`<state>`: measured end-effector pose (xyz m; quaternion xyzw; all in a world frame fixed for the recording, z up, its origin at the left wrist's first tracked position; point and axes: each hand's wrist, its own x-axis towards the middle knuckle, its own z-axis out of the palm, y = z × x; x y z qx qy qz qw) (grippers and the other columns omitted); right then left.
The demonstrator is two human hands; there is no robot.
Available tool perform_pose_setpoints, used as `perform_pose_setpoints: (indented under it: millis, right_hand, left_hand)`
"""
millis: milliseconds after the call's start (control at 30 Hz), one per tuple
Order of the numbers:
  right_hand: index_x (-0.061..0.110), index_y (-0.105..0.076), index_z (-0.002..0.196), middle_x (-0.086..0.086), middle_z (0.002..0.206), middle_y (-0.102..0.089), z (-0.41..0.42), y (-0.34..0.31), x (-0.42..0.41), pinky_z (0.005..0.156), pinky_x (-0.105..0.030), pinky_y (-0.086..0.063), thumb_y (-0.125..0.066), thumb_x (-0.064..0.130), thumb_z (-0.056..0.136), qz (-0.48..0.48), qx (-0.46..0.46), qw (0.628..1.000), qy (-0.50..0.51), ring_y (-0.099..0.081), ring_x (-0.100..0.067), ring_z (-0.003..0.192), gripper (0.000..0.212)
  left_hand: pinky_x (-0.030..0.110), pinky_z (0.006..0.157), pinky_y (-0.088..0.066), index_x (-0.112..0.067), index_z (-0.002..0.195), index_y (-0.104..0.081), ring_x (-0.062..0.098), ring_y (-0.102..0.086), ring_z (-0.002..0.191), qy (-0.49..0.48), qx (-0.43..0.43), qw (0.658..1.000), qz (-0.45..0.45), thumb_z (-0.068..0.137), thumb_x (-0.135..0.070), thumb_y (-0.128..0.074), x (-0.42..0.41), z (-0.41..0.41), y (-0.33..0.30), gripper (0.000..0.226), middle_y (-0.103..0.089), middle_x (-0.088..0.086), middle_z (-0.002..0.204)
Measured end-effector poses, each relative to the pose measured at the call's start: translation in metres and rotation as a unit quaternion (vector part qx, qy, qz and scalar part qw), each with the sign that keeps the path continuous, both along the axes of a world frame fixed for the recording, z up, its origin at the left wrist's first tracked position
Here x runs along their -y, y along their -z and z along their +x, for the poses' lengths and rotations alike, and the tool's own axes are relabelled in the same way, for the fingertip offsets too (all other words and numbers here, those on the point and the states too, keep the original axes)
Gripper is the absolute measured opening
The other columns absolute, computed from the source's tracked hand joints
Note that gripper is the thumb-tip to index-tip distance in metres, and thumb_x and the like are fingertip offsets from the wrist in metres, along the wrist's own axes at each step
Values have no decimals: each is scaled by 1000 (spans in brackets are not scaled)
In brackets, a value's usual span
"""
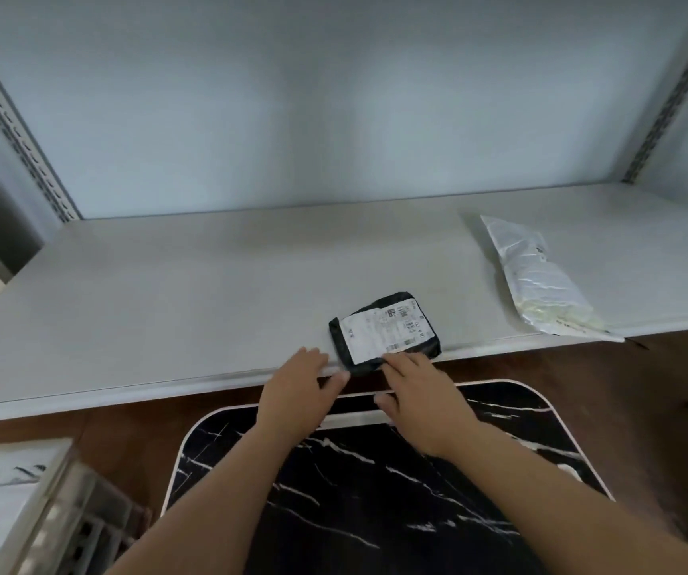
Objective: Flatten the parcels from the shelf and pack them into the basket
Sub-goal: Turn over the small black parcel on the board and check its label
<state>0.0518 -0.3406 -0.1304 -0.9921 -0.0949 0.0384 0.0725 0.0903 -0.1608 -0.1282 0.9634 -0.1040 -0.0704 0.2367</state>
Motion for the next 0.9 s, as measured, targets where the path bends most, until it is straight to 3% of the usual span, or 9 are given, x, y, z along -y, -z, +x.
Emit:
perform_pose_setpoints:
  millis: [100, 167, 300, 400, 467, 567, 667, 733, 900]
  right_hand:
    - [14, -34, 148, 2, 157, -25, -40, 3, -31, 114, -37, -29, -35, 42, 102, 28, -13, 999, -37, -26, -19, 141, 53]
    - [16, -33, 148, 3, 157, -24, -64, 6, -48, 112, -38, -31, -35, 41, 102, 44, -8, 998, -49, -29, -19, 139, 52]
    - [17, -44, 143, 4, 152, -34, -102, 6, -78, 110, -34, -33, -40, 40, 101, 83, -12, 991, -103, -37, -17, 133, 48]
    - [11, -72, 102, -1, 110, -67, -127, 3, -89, 96, -30, -42, -53, 40, 97, 299, -45, 953, 0, -57, -13, 103, 34]
    - [9, -61, 74, 0, 77, -60, -141, 9, -90, 83, -38, -47, -59, 40, 93, 427, -37, 881, 200, -54, -14, 76, 37]
    - [13, -53, 80, -2, 85, -57, -157, 19, -94, 90, -45, -51, -56, 48, 93, 509, -196, 738, 397, -55, -20, 80, 38]
    - [6, -52, 105, -16, 108, -58, -167, 23, -104, 75, -46, -56, -57, 52, 91, 626, -335, 546, 445, -61, -35, 98, 49]
    - [0, -56, 101, -18, 102, -61, -170, 19, -112, 62, -39, -57, -64, 35, 92, 669, -316, 496, 454, -64, -34, 90, 37]
    - [2, -65, 90, -10, 79, -64, -169, 21, -114, 42, -23, -46, -71, 10, 86, 626, -241, 573, 471, -59, -18, 65, 12]
  left_hand:
    - [28, 81, -47, -22, 119, -64, 14, -62, 101, -89, 14, 993, -75, 92, -45, -55, -16, -37, -4, 37, -68, -8, 104]
    - [30, 83, -48, -14, 127, -56, 21, -64, 99, -169, -66, 976, -119, 92, -40, -57, -28, -54, -2, 44, -67, -2, 100]
    - [42, 72, -60, -4, 87, -58, 24, -67, 67, -271, -234, 870, -340, 96, -7, -52, -49, -90, 5, 11, -64, 13, 79]
    - [26, 51, -54, -8, 75, -54, 18, -62, 61, -290, -227, 844, -389, 97, 0, -48, -68, -119, 7, 24, -61, 10, 76]
    - [23, 49, -50, -10, 79, -58, 17, -61, 65, -299, -234, 818, -433, 98, -2, -47, -82, -139, 11, 23, -63, 8, 79]
    - [29, 61, -51, -11, 89, -60, 19, -62, 75, -310, -261, 757, -512, 99, -4, -45, -97, -167, 11, 20, -67, 9, 88]
    - [37, 69, -53, -9, 92, -58, 24, -65, 85, -296, -290, 711, -569, 100, -5, -43, -98, -186, 10, 17, -68, 12, 91]
    - [39, 70, -55, -8, 93, -57, 26, -65, 85, -285, -299, 708, -573, 100, -5, -43, -99, -194, 9, 16, -68, 13, 92]
    - [32, 70, -56, -10, 94, -57, 16, -63, 68, -272, -230, 788, -502, 99, -8, -48, -109, -200, 15, 11, -65, 7, 85]
